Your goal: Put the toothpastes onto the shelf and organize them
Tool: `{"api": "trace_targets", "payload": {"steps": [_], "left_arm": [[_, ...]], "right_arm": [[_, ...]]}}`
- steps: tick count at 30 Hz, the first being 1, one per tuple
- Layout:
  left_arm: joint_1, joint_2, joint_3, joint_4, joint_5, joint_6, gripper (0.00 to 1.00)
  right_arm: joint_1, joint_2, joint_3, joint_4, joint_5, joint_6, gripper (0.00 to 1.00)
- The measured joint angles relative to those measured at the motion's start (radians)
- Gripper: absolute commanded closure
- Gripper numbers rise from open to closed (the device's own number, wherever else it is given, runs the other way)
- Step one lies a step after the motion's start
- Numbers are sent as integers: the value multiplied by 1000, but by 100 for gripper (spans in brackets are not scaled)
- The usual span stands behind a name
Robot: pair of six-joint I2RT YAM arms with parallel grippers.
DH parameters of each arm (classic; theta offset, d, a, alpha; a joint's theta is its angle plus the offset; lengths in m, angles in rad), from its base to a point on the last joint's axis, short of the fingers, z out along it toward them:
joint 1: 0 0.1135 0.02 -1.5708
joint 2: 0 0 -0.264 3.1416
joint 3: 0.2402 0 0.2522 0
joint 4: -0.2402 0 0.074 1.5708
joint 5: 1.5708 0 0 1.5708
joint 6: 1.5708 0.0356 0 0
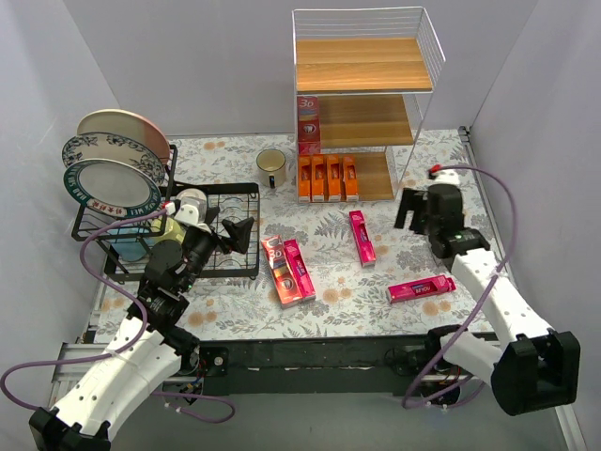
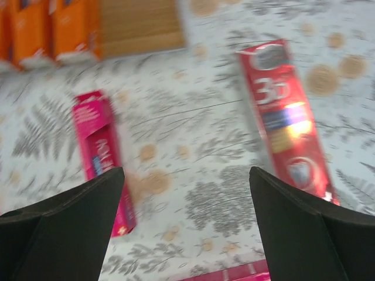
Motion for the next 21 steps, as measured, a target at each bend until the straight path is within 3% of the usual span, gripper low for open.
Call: {"api": "trace_targets", "payload": {"steps": [4,8,16,21], "left_arm": [[0,-3,0,0,7,-5,2],[0,-9,0,0,17,-10,2],[0,-43,0,0,27,-14,2],[0,-55,0,0,27,-14,2]], "right_arm": [[-242,3,-2,34,3,53,1],[-419,127,12,88,-87,113,1],[-572,433,112,141,-294,87,2],[-598,531,170,144,-380,26,4]]}}
